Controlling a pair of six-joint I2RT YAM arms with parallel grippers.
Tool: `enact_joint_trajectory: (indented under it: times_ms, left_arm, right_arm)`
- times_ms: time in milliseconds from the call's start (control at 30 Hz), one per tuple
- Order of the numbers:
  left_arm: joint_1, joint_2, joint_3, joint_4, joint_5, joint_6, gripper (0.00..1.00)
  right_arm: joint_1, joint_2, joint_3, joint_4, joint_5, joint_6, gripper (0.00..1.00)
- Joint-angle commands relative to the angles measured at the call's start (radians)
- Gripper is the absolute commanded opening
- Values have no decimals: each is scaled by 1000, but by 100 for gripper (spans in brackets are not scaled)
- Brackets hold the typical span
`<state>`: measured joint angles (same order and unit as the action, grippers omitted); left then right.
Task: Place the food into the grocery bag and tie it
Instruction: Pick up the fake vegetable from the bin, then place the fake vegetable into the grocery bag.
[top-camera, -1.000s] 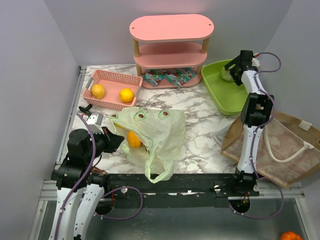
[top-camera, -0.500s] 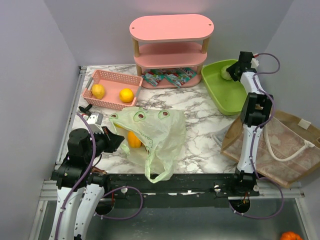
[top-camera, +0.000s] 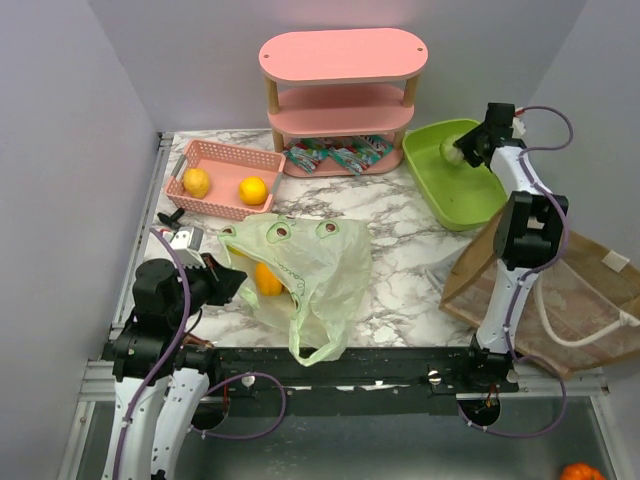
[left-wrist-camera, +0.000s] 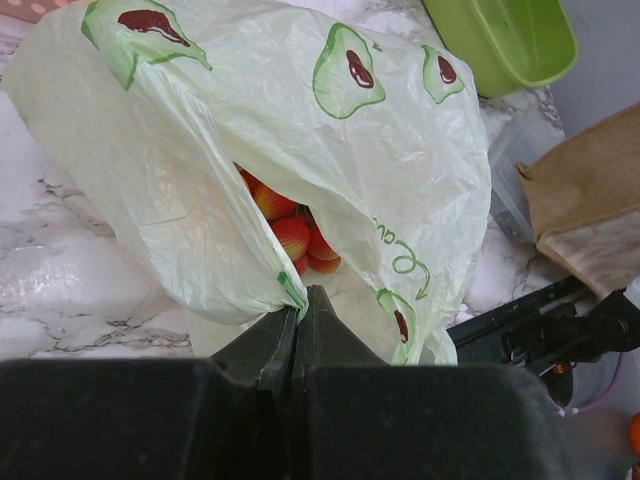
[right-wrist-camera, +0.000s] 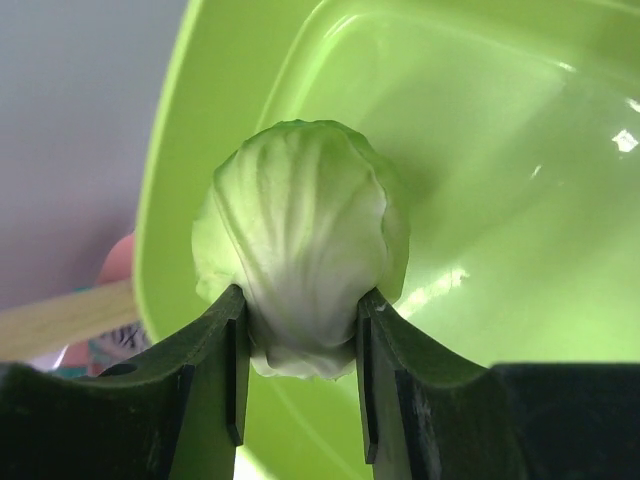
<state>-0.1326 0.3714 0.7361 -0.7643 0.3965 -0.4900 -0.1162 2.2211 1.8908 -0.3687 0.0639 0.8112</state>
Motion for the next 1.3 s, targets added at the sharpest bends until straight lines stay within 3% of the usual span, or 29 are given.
enact_joint_trajectory:
  times_ms: [0,333,600,900,1267]
  left_arm:
    - [15,-16,-12,19,28,14,0]
    - [69,-19,-14,28,69,25,0]
    - [83,-30,-12,24,67,26,0]
    - [97,-52,-9,26,63,25,0]
    - [102,-38,-10,30,79,29,0]
  right_arm:
    - [24,-170,-107,27,-50,3,35]
    - [49,-496,-412,73,-118,-15,35]
    - [88,-660,-482,12,-301,-30,35]
    - [300,-910,-555,-44,-319,-47,36]
    - [328,-1091,-684,-44,-626,-136,37]
